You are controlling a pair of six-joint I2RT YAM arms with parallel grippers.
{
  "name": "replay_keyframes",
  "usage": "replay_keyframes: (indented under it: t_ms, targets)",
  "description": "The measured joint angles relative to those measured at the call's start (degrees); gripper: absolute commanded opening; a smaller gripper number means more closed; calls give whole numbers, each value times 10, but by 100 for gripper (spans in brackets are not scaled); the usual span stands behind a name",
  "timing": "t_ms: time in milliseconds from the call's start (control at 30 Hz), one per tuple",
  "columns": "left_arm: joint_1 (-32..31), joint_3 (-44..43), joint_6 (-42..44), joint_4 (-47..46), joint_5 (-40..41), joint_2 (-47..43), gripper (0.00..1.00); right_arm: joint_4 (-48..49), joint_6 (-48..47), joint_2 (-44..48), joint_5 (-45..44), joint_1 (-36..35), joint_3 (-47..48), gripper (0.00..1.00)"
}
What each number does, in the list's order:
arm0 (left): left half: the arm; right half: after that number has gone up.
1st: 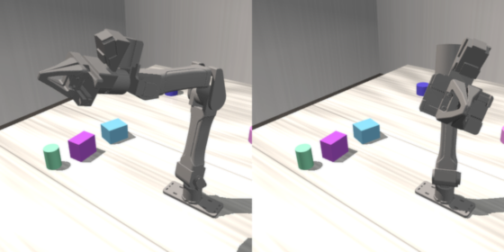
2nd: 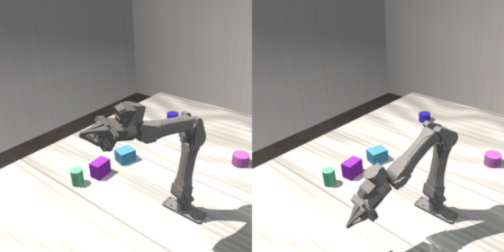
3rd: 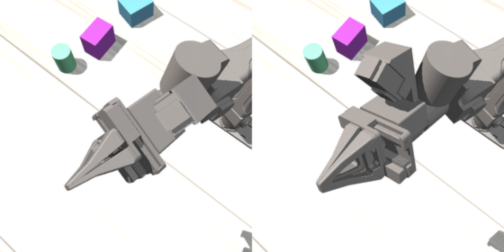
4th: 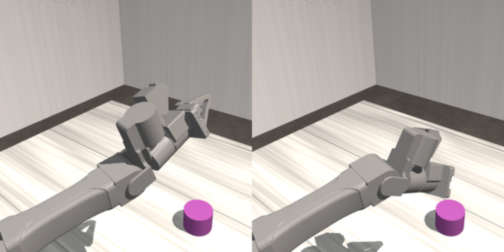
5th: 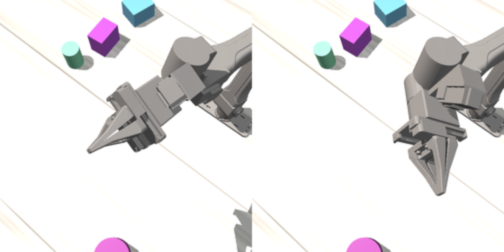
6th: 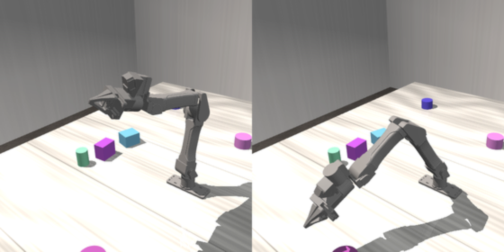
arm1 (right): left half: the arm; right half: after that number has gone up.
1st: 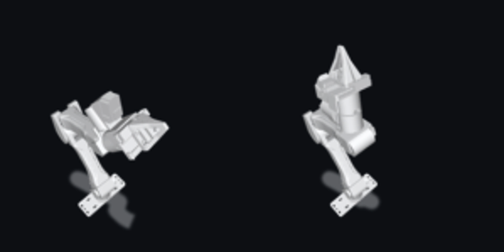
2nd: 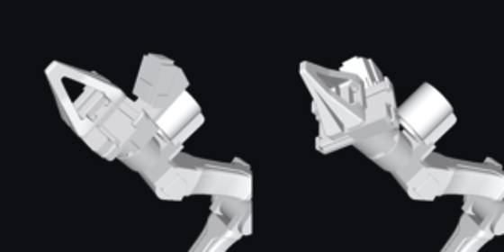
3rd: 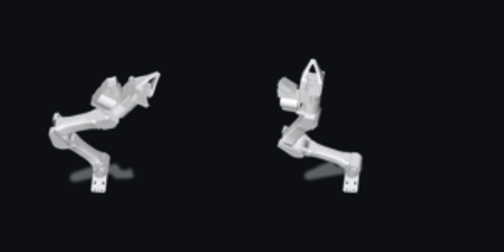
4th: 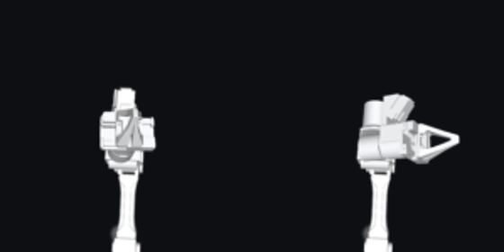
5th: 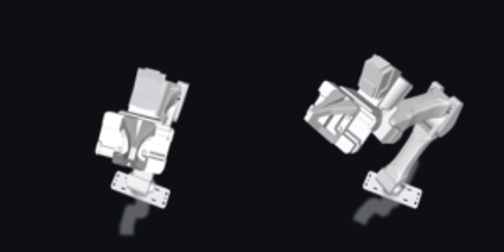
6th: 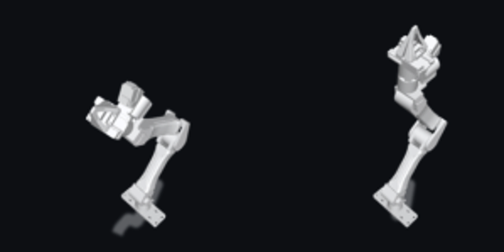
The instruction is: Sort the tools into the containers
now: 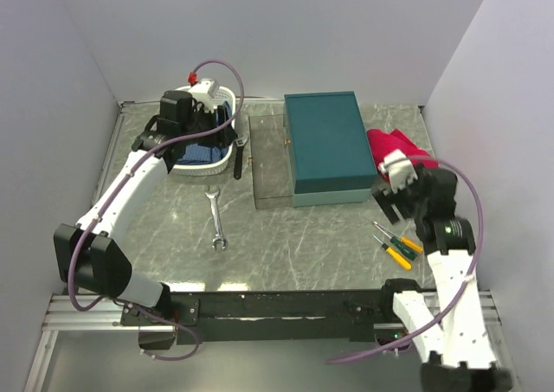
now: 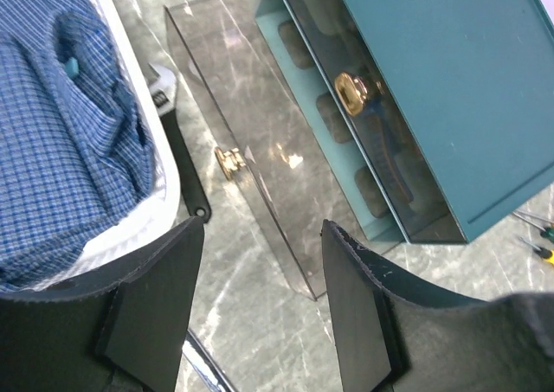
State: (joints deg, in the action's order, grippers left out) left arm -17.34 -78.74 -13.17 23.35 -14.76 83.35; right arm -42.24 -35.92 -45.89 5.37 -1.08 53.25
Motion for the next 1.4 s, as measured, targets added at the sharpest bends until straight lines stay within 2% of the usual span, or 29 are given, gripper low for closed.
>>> replay_keyframes:
  t_ms: [67, 133, 167, 367, 567, 833, 1200, 1300, 1333, 1400]
  targets:
    - [0, 0, 4, -7, 8, 0, 62, -37, -49, 40, 23, 61, -43, 86]
    - [1, 0, 7, -12, 12, 0, 62, -64, -84, 35, 40, 110, -73, 82]
    - [1, 0, 8, -12, 14, 0, 62, -74, -101, 22, 50, 136, -86, 77]
    - [3, 0, 22, -12, 22, 5, 61, -77, -182, -93, 77, 238, -103, 71]
    - [3, -6, 48, -2, 31, 40, 61, -63, -278, -194, 80, 306, -106, 72]
    - [16, -28, 88, 27, 46, 101, 60, -54, -365, -246, 95, 326, -131, 72]
    - [55, -123, 121, 75, 91, 177, 60, 20, -409, -287, 86, 332, -169, 70]
    - [55, -129, 132, 76, 103, 180, 60, 14, -408, -297, 89, 334, -164, 51]
    - [55, -130, 136, 76, 106, 181, 60, 10, -410, -301, 89, 334, -161, 37]
    - [53, -132, 142, 75, 116, 185, 60, 0, -412, -315, 90, 335, -152, 25]
